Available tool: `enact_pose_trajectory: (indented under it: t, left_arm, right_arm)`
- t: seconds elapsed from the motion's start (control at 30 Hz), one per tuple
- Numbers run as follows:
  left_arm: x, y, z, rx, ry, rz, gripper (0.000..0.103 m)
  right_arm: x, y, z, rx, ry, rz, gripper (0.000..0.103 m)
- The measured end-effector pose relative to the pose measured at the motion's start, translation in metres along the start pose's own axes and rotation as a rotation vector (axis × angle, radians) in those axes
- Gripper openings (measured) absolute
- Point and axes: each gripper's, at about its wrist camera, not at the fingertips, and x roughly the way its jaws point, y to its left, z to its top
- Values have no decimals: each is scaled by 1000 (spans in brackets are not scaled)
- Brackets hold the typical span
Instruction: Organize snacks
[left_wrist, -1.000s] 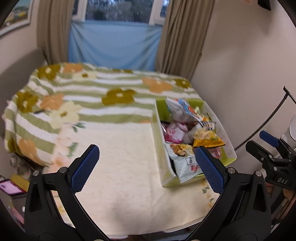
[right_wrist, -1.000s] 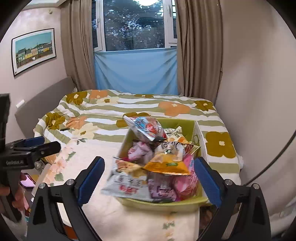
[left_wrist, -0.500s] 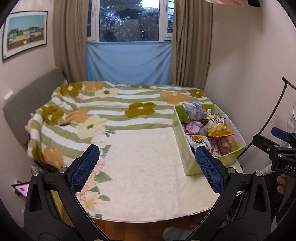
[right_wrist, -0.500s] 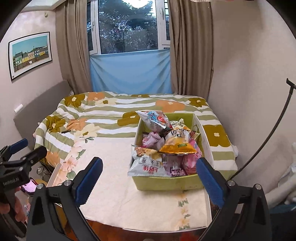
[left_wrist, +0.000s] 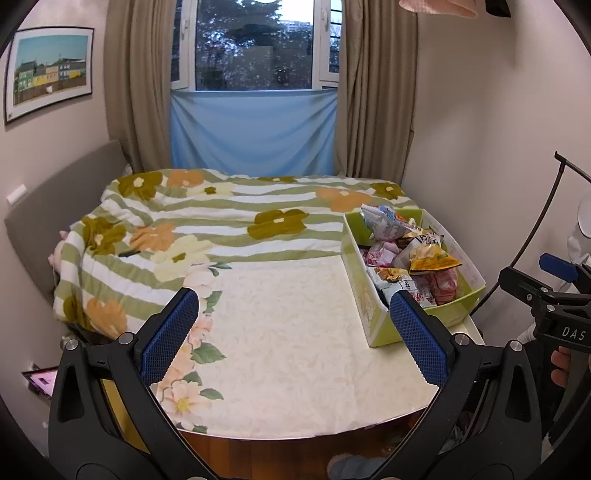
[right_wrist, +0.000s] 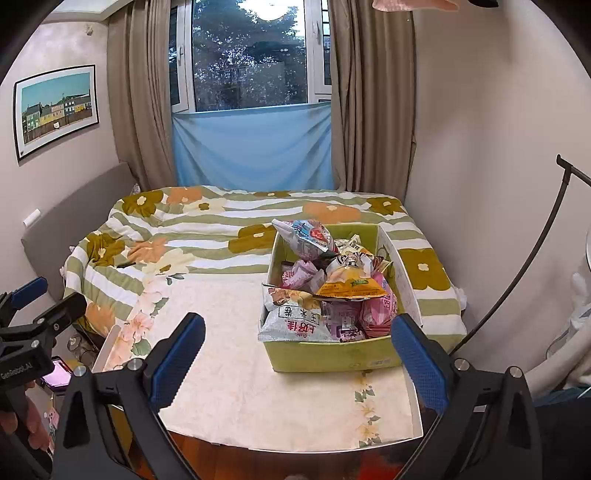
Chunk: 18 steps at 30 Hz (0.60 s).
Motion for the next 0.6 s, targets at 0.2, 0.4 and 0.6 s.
enact_pose_trajectory:
  t: [0.2,0.4,0.6]
  left_arm:
    - [1,-3,1,12,-9,6,103]
    - [4,-5,3,23,-12,5,103]
    - [3,-3,3,25,-16,6,103]
  right_arm:
    - [1,-1,0,1,-1,2,100]
    - [1,1,2,14,-2,-4,100]
    - [1,3,2,16,-2,-3,100]
